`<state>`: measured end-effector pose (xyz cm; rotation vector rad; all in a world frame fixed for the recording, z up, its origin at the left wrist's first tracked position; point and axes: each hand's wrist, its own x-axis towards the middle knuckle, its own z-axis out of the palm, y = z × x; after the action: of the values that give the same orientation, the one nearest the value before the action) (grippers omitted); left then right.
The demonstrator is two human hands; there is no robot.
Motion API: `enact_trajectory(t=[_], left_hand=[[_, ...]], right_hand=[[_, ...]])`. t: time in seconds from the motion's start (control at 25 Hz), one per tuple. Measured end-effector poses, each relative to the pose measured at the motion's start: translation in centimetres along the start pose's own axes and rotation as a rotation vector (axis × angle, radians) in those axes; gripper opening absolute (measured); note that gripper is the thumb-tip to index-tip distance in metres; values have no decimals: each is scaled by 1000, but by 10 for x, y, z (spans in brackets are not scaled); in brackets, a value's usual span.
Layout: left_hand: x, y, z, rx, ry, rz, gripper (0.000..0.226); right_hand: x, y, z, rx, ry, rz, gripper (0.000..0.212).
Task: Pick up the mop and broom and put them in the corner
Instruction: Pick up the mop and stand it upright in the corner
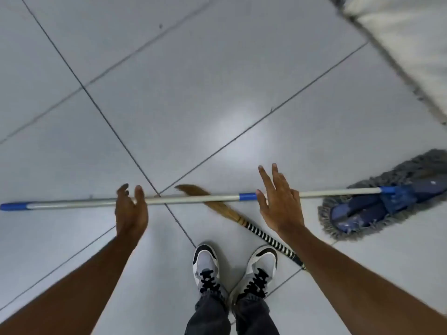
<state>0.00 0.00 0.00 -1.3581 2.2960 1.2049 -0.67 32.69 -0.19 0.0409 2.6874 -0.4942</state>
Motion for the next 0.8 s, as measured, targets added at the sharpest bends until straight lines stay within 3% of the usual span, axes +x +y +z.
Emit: enact_trajectory(t=[0.08,0.16,0.28,0.36,0.56,0.8], left_hand=[[56,-47,49,-118,108,-230,57],[99,-90,93,-227,52,-441,65],[152,-149,141,-476,-54,-577,40],[175,-171,158,-689,-67,-631,39],[163,-175,154,-912,-1,-611,18],[87,-47,102,-1169,20,-408,19]], right_hand=[[35,17,70,-4,-21,-9,57],[63,37,140,-58,-109,7,59],[82,71,227,-199,-209,-52,59],[88,81,252,-283,-220,-76,57],[93,85,245,-384,-147,-117,40],[81,68,142,-215,-143,-65,23]])
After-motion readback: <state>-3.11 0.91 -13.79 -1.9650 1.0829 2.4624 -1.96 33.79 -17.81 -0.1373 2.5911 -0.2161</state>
